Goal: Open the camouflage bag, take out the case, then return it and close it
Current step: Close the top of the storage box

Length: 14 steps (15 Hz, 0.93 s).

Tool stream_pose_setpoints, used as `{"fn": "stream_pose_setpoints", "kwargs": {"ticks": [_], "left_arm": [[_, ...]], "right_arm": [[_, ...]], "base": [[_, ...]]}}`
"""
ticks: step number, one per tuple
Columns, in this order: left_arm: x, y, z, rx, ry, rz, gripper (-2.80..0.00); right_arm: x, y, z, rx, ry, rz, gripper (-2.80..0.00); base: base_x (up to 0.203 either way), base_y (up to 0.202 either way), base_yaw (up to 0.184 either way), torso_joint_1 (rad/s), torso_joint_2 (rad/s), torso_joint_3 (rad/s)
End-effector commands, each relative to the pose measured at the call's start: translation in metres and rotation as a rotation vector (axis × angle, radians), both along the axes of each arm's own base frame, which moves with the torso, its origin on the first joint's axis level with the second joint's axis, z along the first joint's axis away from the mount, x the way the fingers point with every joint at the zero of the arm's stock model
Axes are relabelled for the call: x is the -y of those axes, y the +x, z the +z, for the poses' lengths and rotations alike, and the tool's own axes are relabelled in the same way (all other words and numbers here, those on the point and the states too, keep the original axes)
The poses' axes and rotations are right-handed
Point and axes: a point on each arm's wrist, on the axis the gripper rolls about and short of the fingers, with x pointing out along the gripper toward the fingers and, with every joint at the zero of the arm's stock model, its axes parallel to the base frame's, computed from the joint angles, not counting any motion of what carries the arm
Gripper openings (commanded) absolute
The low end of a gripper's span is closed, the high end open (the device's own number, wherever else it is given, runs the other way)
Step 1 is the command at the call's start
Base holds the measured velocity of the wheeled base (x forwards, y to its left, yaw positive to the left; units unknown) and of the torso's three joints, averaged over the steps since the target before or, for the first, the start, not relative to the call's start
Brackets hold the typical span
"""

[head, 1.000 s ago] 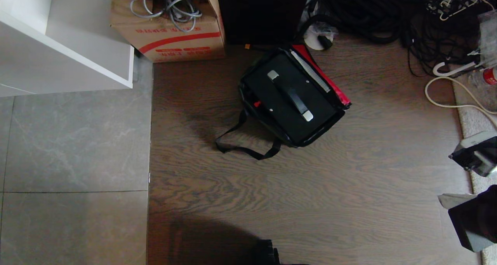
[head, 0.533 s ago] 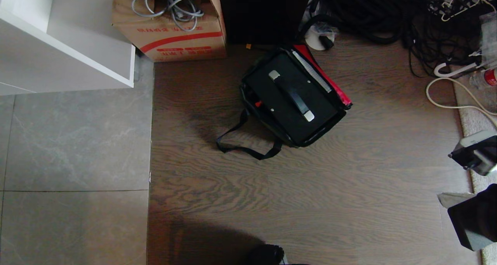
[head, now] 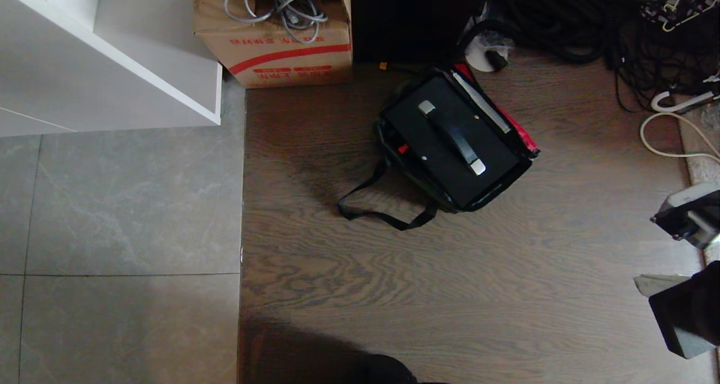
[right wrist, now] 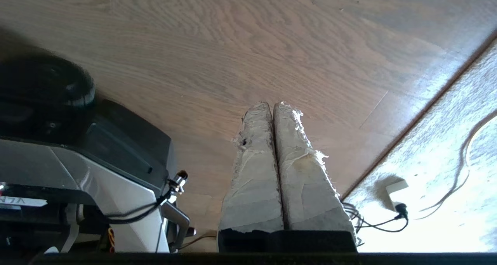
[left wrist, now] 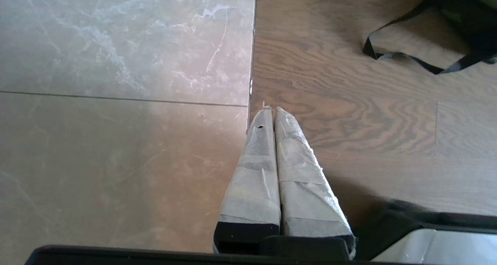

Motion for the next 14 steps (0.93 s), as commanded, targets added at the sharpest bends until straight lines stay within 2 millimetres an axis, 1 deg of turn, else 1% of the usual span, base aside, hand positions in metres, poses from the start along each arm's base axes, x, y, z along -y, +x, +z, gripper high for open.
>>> {"fn": "stream_pose_setpoints", "kwargs": {"ticks": [1,6,9,12,14], "left_arm": [[0.0,0.001,-0.002,-0.007,-0.001,0.001,-2.8],[0.0,0.001,-0.002,-0.007,-0.001,0.0,-2.8],[0.0,0.001,-0.002,-0.007,-0.001,0.001,-2.8],[0.0,0.001,-0.002,-0.007,-0.001,0.001,-2.8],[0.0,0.001,-0.002,-0.007,-0.001,0.001,-2.8]], "right_arm": [[0.0,0.0,0.0,-0.001,-0.003,-0.003,-2.8],[0.0,0.001,-0.001,-0.001,-0.014,0.005,-2.8],[-0.006,0.008,-0.003,-0.018,-0.031,0.008,-2.8],[-0.024,0.03,-0.002,-0.014,-0.018,0.006,-2.8],[-0.042,0.051,0.004,0.025,0.015,0.013,-2.8]], "base": [[-0.012,-0.021,-0.032,0.001,0.0,0.002],[0.0,0.0,0.0,0.0,0.0,0.0],[0.0,0.0,0.0,0.0,0.0,0.0],[0.0,0.0,0.0,0.0,0.0,0.0],[0.0,0.0,0.0,0.0,0.0,0.0]]}}
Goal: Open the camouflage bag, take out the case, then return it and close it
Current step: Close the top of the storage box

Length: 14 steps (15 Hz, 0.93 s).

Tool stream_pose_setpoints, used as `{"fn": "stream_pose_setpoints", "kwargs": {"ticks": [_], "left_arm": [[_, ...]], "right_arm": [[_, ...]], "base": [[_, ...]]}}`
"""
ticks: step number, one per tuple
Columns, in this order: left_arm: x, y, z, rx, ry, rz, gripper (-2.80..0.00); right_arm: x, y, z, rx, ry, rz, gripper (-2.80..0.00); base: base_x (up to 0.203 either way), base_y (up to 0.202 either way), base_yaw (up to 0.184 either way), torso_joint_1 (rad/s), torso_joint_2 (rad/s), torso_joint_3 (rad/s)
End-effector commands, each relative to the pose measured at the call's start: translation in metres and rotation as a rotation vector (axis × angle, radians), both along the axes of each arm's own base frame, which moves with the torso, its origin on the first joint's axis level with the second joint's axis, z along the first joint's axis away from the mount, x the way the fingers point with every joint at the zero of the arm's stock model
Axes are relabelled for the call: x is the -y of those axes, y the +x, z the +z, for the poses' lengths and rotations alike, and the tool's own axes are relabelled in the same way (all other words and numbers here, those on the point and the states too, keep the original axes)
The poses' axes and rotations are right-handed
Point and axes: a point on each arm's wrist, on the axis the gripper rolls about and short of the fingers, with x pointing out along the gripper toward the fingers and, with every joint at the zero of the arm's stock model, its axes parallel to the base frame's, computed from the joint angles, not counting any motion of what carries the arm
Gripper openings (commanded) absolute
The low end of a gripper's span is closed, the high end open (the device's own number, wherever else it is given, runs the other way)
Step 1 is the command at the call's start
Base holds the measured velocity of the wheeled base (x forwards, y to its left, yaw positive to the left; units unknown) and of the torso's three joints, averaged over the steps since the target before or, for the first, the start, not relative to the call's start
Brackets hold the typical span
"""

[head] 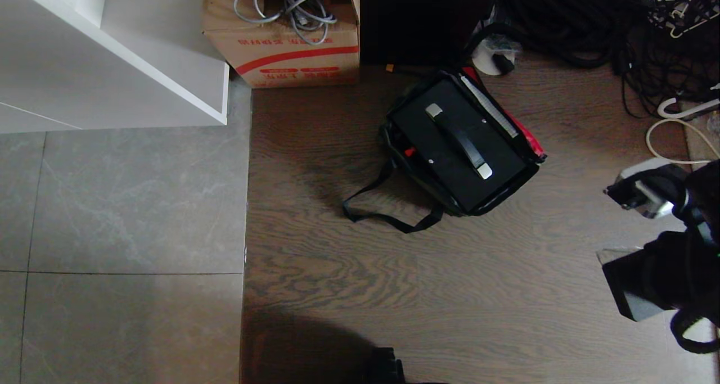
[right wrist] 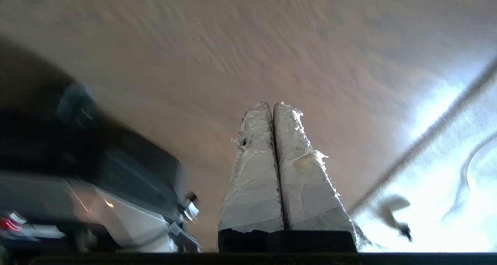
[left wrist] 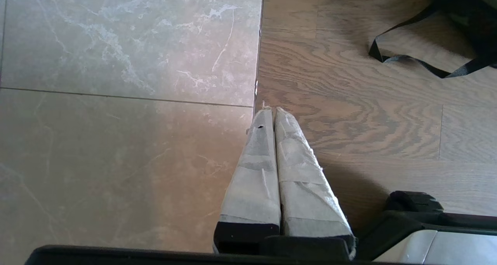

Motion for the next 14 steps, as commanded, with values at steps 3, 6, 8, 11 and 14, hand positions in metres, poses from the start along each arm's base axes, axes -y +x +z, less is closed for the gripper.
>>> {"fn": "stream_pose_setpoints", "kwargs": {"ticks": [3,6,8,11,14], "left_arm": [[0.0,0.001,-0.002,-0.007,0.0,0.0,-2.8],[0.0,0.001,-0.002,-0.007,0.0,0.0,-2.8],[0.0,0.001,-0.002,-0.007,0.0,0.001,-2.8],[0.0,0.001,-0.002,-0.007,0.0,0.001,-2.8],[0.0,0.001,-0.002,-0.007,0.0,0.002,-2.8]], "right_arm": [[-0.049,0.054,-0.011,0.023,0.025,0.021,-2.8],[-0.088,0.088,-0.025,0.065,0.09,0.055,-2.8],[-0.115,0.102,-0.026,0.09,0.139,0.08,-2.8],[-0.149,0.126,-0.039,0.081,0.247,0.111,-2.8],[-0.176,0.149,-0.031,0.136,0.394,0.156,-2.8]], "base": [[0.0,0.0,0.0,0.0,0.0,0.0],[0.0,0.0,0.0,0.0,0.0,0.0],[0.0,0.0,0.0,0.0,0.0,0.0],[0.0,0.0,0.0,0.0,0.0,0.0],[0.0,0.0,0.0,0.0,0.0,0.0]]}}
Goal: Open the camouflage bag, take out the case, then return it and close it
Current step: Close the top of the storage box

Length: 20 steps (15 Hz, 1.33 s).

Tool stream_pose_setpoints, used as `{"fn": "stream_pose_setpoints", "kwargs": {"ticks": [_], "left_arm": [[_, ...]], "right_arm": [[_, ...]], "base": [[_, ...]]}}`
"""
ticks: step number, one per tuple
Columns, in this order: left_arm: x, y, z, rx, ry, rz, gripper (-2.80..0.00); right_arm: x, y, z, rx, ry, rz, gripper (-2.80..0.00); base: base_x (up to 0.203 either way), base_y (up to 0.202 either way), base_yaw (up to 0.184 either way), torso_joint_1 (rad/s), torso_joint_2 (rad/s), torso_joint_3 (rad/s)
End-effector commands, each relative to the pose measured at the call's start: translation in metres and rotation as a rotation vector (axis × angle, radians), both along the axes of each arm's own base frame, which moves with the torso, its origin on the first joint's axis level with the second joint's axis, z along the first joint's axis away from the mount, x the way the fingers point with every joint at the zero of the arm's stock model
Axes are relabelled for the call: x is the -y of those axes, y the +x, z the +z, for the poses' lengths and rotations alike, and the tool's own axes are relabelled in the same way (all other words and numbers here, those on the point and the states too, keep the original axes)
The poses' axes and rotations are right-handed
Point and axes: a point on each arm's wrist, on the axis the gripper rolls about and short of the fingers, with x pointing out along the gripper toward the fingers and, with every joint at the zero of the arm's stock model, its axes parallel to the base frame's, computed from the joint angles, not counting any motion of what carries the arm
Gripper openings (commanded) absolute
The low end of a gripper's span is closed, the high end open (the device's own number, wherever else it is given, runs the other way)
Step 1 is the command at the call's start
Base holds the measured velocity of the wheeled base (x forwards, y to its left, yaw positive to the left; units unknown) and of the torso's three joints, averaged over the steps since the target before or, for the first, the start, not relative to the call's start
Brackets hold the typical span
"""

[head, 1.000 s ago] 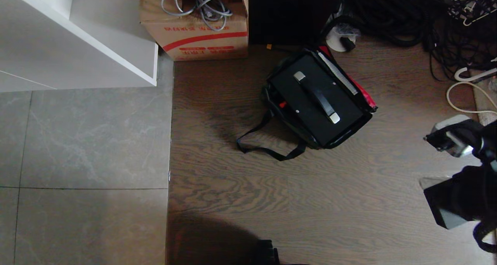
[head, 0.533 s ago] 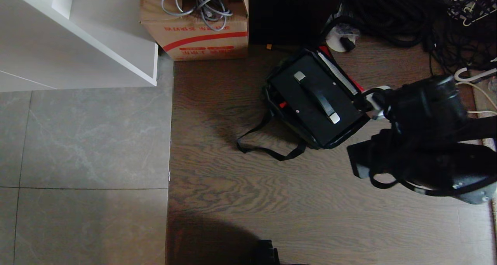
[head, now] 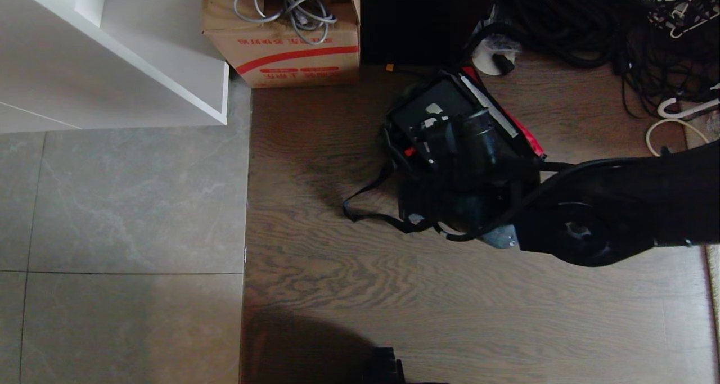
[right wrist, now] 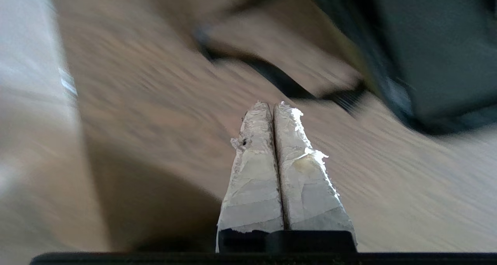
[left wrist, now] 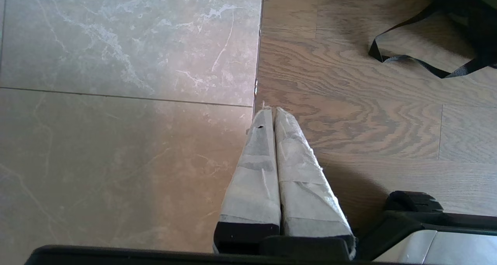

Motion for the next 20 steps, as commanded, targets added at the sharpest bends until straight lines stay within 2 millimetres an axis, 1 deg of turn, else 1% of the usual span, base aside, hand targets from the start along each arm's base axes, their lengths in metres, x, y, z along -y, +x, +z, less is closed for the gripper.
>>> {"fn": "stream_pose_setpoints", "kwargs": {"ticks": [1,3,6,9,11,13,15,18,20], "left_arm": [[0.0,0.001,-0.002,-0.007,0.0,0.001,-2.8],[0.0,0.001,-0.002,-0.007,0.0,-0.001,-2.8],[0.0,0.001,-0.002,-0.007,0.0,0.001,-2.8],[0.0,0.001,-0.002,-0.007,0.0,0.001,-2.8],[0.0,0.001,-0.002,-0.007,0.0,0.001,-2.8],[0.0,0.001,-0.002,-0.007,0.0,-0.001,-2.8],[0.0,0.001,-0.002,-0.006,0.0,0.0,-2.8],[0.0,0.001,-0.002,-0.005,0.0,0.001,-2.8],[0.0,0.001,-0.002,-0.005,0.0,0.001,-2.8]], "right_arm": [[-0.024,0.023,-0.015,-0.005,0.035,0.05,0.0],[-0.031,0.037,-0.021,0.005,0.043,0.049,0.0],[-0.025,0.061,-0.034,0.038,0.036,0.009,0.0],[-0.022,0.088,-0.034,0.09,0.068,-0.026,0.0],[-0.024,0.103,-0.029,0.137,0.109,-0.043,0.0],[-0.026,0.114,-0.023,0.169,0.136,-0.046,0.0],[-0.024,0.122,-0.022,0.177,0.133,-0.013,0.0],[-0.02,0.131,-0.036,0.161,0.09,-0.02,0.0],[-0.019,0.134,-0.039,0.166,0.088,-0.028,0.0]], "base": [[0.0,0.0,0.0,0.0,0.0,0.0],[0.0,0.0,0.0,0.0,0.0,0.0],[0.0,0.0,0.0,0.0,0.0,0.0],[0.0,0.0,0.0,0.0,0.0,0.0],[0.0,0.0,0.0,0.0,0.0,0.0],[0.0,0.0,0.0,0.0,0.0,0.0],[0.0,0.0,0.0,0.0,0.0,0.0],[0.0,0.0,0.0,0.0,0.0,0.0],[0.0,0.0,0.0,0.0,0.0,0.0]]}}
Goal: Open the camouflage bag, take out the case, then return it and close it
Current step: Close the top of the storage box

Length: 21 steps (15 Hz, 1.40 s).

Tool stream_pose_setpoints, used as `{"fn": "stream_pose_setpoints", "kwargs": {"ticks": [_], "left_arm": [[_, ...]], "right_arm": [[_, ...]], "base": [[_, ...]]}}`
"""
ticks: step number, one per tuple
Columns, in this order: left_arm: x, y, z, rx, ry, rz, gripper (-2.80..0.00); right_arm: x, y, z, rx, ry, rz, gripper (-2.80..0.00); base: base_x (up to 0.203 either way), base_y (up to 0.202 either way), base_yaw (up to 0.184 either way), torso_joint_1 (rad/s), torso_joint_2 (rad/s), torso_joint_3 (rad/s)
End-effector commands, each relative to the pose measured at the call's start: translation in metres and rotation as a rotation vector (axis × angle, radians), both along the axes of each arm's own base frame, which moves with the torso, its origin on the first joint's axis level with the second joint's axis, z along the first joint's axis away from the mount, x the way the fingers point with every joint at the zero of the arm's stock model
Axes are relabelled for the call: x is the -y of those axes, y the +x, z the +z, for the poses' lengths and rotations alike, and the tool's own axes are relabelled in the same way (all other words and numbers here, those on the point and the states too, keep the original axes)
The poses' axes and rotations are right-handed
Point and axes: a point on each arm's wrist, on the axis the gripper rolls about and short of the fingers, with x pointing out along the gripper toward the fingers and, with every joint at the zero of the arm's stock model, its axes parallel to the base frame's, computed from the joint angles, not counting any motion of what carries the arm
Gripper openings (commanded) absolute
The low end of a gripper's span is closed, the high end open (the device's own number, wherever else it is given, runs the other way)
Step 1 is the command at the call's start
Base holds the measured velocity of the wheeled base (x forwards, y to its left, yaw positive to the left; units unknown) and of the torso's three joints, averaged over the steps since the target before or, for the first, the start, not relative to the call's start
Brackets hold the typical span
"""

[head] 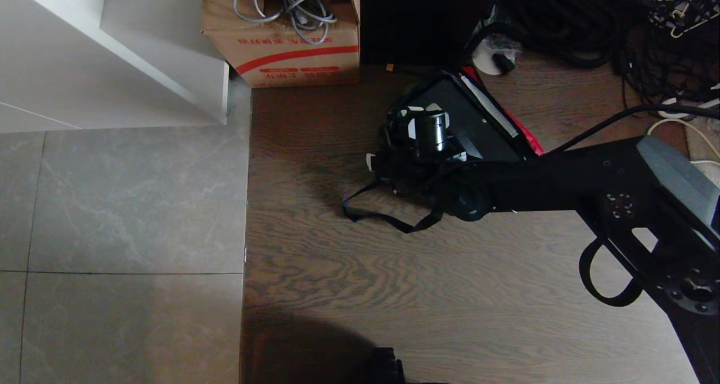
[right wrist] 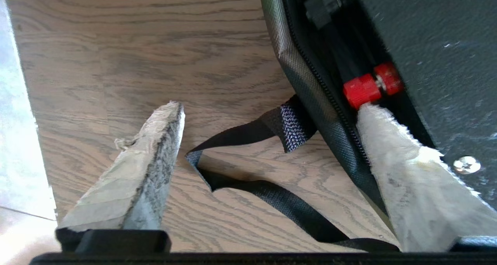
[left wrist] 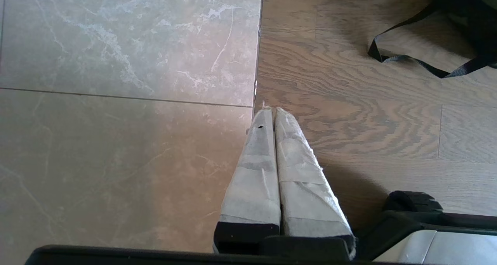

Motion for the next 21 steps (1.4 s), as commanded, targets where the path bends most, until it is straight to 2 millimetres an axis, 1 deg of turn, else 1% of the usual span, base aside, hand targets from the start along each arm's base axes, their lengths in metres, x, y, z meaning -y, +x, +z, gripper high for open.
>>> {"fn": "stream_pose_setpoints", "kwargs": {"ticks": [1,4,6,7,8,9,11,12,14,15,16,18,21], "left_arm": [[0.0,0.001,-0.002,-0.007,-0.001,0.0,-2.8],[0.0,0.001,-0.002,-0.008,-0.001,0.001,-2.8],[0.0,0.001,-0.002,-0.007,-0.001,0.0,-2.8],[0.0,0.001,-0.002,-0.007,-0.001,0.001,-2.8],[0.0,0.001,-0.002,-0.008,-0.001,0.0,-2.8],[0.0,0.001,-0.002,-0.008,-0.001,0.002,-2.8],[0.0,0.001,-0.002,-0.008,-0.001,0.001,-2.8],[0.0,0.001,-0.002,-0.007,-0.001,0.002,-2.8],[0.0,0.001,-0.002,-0.007,-0.001,-0.001,-2.8],[0.0,0.001,-0.002,-0.006,-0.001,0.001,-2.8],[0.0,0.001,-0.002,-0.007,-0.001,0.0,-2.8],[0.0,0.001,-0.002,-0.008,-0.001,-0.001,-2.8],[0.0,0.001,-0.002,-0.007,-0.001,0.001,-2.8]], "right_arm": [[0.002,0.004,-0.006,-0.007,-0.004,-0.01,0.0],[0.002,0.006,-0.01,-0.015,-0.013,-0.011,0.0],[0.005,0.006,-0.011,-0.026,-0.029,-0.016,0.0],[0.004,0.007,-0.016,-0.037,-0.036,-0.012,0.0],[0.002,0.01,-0.025,-0.051,-0.038,-0.013,0.0],[0.0,0.012,-0.028,-0.055,-0.027,-0.014,0.0],[-0.004,0.016,-0.029,-0.047,0.009,-0.015,0.0],[-0.008,0.018,-0.027,-0.038,0.039,-0.013,0.0],[-0.017,0.023,-0.031,-0.03,0.082,-0.004,0.0],[-0.021,0.021,-0.031,-0.034,0.106,0.027,0.0],[-0.023,0.02,-0.028,-0.031,0.151,0.052,0.0],[-0.025,0.015,-0.016,-0.02,0.187,0.067,0.0],[-0.021,0.002,0.019,0.027,0.227,0.099,0.0]], "base": [[0.0,0.0,0.0,0.0,0.0,0.0],[0.0,0.0,0.0,0.0,0.0,0.0],[0.0,0.0,0.0,0.0,0.0,0.0],[0.0,0.0,0.0,0.0,0.0,0.0],[0.0,0.0,0.0,0.0,0.0,0.0],[0.0,0.0,0.0,0.0,0.0,0.0],[0.0,0.0,0.0,0.0,0.0,0.0],[0.0,0.0,0.0,0.0,0.0,0.0],[0.0,0.0,0.0,0.0,0.0,0.0],[0.0,0.0,0.0,0.0,0.0,0.0],[0.0,0.0,0.0,0.0,0.0,0.0],[0.0,0.0,0.0,0.0,0.0,0.0],[0.0,0.0,0.0,0.0,0.0,0.0]]}}
